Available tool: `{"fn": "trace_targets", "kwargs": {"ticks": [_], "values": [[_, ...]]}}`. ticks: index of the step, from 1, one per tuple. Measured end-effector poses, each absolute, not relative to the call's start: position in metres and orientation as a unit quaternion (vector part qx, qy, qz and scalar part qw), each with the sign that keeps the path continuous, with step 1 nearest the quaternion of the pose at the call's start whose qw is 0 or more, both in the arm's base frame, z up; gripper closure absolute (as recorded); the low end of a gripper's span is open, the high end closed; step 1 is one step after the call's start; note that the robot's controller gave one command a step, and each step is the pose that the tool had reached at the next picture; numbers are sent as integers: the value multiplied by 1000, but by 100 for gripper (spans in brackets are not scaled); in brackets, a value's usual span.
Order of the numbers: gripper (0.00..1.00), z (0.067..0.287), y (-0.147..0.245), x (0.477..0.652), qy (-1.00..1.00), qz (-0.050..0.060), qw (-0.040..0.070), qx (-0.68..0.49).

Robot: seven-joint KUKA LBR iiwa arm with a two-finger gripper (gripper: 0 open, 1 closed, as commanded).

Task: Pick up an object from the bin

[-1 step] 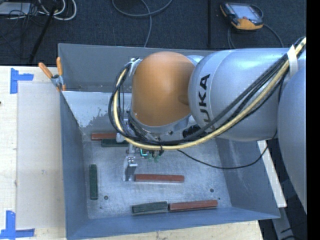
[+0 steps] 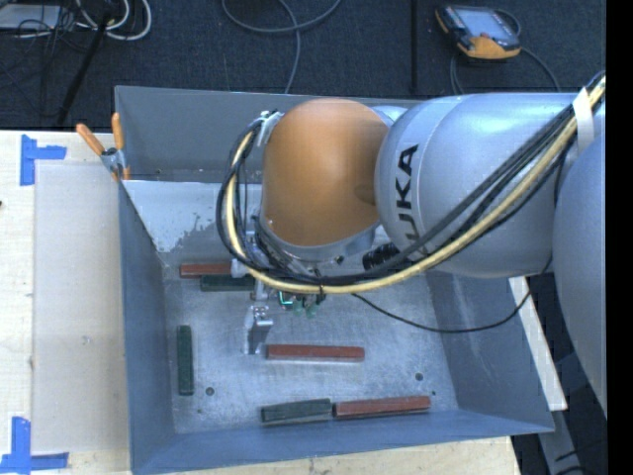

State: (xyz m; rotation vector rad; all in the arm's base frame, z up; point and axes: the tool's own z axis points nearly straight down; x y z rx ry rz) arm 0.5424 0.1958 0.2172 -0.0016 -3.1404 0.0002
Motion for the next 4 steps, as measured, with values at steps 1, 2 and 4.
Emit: {"fn": "trace_targets", "kwargs": {"ticks": [1,2,4], "values": [[0,170,174,546,-1000,-1,-3,0],[0,123,141,548,-1000,0,0,-15],[100,76,95,523,-999,-3,-6,-37]]}}
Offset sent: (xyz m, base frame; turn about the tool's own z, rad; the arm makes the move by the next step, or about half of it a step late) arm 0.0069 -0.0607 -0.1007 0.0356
